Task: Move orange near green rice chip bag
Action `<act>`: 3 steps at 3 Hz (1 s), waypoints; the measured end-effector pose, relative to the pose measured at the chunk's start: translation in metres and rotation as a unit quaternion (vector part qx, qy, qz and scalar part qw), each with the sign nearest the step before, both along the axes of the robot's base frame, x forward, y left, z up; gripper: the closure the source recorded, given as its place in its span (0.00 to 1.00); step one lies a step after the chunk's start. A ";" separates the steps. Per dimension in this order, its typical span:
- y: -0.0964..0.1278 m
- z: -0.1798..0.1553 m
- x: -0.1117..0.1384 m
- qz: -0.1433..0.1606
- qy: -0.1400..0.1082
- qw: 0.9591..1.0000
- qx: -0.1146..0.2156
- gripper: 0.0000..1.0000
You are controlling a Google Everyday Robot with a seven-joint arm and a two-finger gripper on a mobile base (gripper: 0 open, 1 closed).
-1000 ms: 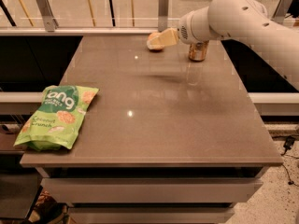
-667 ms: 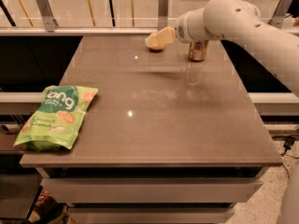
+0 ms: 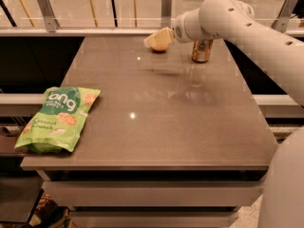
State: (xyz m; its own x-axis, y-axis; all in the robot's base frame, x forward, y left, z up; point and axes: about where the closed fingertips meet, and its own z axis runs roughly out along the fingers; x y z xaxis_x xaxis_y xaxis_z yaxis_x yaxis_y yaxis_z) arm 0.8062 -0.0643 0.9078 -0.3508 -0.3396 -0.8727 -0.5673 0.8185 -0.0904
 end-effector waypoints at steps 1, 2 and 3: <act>0.009 -0.009 0.004 0.009 0.017 1.000 -0.013 0.00; 0.014 -0.018 0.010 0.013 0.034 0.999 -0.020 0.00; 0.017 -0.027 0.017 0.013 0.042 0.999 -0.021 0.00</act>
Offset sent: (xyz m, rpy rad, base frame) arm 0.0172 0.0164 -0.0260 -0.0611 0.1044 0.0280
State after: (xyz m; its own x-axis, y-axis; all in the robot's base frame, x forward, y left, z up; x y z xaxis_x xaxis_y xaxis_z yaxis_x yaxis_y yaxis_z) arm 0.8230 -0.0474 0.8813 -0.4135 -0.3858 -0.8247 -0.5954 0.7998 -0.0756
